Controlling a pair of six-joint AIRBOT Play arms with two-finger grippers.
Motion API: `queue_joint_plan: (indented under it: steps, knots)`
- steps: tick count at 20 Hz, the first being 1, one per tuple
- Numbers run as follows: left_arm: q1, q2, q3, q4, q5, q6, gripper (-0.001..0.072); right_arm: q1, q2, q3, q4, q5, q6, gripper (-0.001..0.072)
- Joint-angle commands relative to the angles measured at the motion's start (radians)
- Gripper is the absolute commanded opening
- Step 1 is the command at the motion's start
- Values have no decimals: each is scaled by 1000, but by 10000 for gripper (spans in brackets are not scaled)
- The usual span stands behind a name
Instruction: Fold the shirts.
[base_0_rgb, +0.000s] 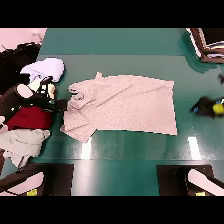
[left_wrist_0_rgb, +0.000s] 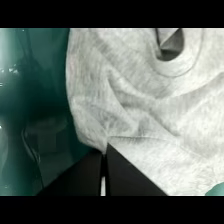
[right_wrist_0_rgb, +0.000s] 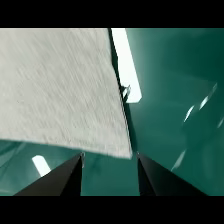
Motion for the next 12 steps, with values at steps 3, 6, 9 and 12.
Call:
queue_joint_plan:
  steps: [3, 6, 9, 12]
  knots:
    - [1, -1, 17, -46, -4, 17, 21, -76, 92, -423, 151, -170, 10, 391]
    - [1, -1, 17, -55, -7, 18, 21, -73, 97, -470, 198, -243, 10, 389]
    - [1, -1, 17, -55, -7, 17, 21, -72, 45, -448, 206, -250, 8, 367]
    - [1, -1, 17, -55, -8, 17, 21, -22, -3, -406, 203, -271, -11, 284]
